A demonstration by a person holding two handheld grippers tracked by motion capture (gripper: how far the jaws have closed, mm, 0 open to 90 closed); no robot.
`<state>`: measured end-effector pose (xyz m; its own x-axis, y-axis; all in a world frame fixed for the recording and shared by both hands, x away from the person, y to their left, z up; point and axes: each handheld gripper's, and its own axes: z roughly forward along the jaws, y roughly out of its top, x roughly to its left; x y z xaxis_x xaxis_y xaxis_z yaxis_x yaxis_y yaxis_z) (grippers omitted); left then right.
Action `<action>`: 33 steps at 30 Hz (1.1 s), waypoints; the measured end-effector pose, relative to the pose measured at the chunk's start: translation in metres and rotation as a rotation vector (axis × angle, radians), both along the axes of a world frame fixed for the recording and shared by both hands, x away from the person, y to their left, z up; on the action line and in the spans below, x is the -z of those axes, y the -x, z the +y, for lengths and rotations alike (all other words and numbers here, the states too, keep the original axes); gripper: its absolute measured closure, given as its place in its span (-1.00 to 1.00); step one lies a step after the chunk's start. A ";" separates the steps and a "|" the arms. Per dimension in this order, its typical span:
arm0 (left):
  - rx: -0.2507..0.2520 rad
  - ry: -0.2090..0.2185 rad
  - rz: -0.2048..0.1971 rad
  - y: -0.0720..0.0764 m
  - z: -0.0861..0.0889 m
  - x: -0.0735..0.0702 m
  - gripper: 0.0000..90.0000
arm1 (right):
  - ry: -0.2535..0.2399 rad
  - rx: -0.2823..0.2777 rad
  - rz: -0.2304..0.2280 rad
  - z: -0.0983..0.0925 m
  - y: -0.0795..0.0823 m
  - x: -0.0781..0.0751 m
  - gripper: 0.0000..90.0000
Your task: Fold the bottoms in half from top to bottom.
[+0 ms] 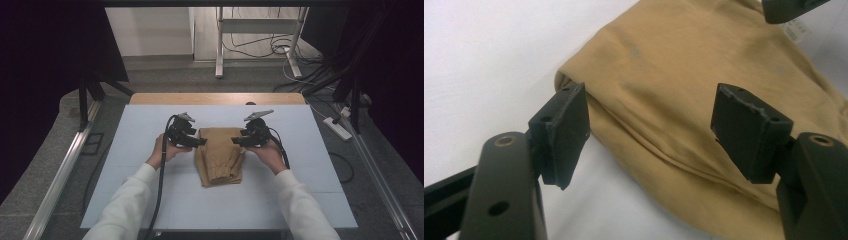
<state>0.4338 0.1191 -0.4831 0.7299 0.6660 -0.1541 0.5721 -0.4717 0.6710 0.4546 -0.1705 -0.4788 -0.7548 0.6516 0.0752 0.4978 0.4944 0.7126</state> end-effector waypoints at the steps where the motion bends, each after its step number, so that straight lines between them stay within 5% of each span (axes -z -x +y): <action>1: 0.000 0.000 -0.002 0.001 0.000 0.000 -0.31 | 0.002 -0.008 -0.003 0.000 0.001 -0.001 -0.03; 20: 0.014 0.017 -0.009 0.042 0.012 0.006 -0.31 | -0.023 -0.050 0.012 -0.018 0.035 0.003 -0.05; 33: -0.001 0.019 0.004 0.079 0.029 0.020 -0.30 | 0.006 -0.071 0.011 -0.033 0.066 0.008 -0.06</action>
